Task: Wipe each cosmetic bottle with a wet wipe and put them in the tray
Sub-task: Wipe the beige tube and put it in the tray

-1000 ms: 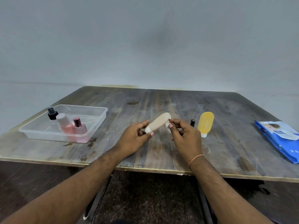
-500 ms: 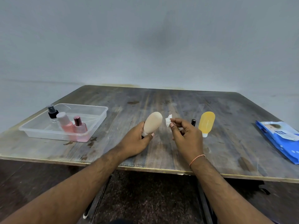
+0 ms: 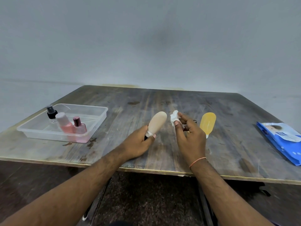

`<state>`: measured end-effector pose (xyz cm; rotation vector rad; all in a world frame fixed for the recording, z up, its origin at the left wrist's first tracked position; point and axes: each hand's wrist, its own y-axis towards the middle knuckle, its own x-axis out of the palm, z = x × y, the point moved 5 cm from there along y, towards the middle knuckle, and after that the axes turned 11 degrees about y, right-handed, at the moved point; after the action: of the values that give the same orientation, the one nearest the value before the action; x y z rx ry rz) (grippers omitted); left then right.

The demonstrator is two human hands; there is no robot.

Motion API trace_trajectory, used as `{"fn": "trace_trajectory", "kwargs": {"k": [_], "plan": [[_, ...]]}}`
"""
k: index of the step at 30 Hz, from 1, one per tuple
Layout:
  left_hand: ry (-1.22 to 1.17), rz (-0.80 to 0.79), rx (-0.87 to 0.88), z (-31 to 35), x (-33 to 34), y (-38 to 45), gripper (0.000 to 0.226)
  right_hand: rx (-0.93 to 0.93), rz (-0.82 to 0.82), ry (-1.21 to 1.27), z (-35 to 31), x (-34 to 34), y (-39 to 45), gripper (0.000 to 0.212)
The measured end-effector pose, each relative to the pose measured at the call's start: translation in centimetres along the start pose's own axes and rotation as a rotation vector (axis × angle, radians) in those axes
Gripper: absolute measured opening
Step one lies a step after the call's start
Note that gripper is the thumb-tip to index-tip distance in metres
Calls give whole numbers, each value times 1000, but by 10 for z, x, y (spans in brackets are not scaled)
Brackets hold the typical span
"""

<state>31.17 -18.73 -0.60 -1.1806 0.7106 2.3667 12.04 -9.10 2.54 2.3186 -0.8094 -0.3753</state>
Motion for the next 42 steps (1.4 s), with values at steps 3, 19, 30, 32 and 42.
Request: {"fn": "trace_trajectory", "kwargs": {"k": [3, 19, 30, 32, 42], "plan": [[52, 3, 57, 5, 0, -2, 13, -115, -25, -104, 0, 2, 0, 34], [86, -5, 149, 8, 3, -3, 16, -397, -380, -322, -4, 29, -13, 26], [124, 8, 215, 7, 7, 0, 4, -437, -276, -423, -6, 27, -12, 27], [142, 12, 225, 7, 7, 1, 10, -380, -192, -419, -2, 21, -7, 26], [48, -35, 164, 1, 6, 2, 20, -318, -112, -425, 1, 16, -4, 24]]}}
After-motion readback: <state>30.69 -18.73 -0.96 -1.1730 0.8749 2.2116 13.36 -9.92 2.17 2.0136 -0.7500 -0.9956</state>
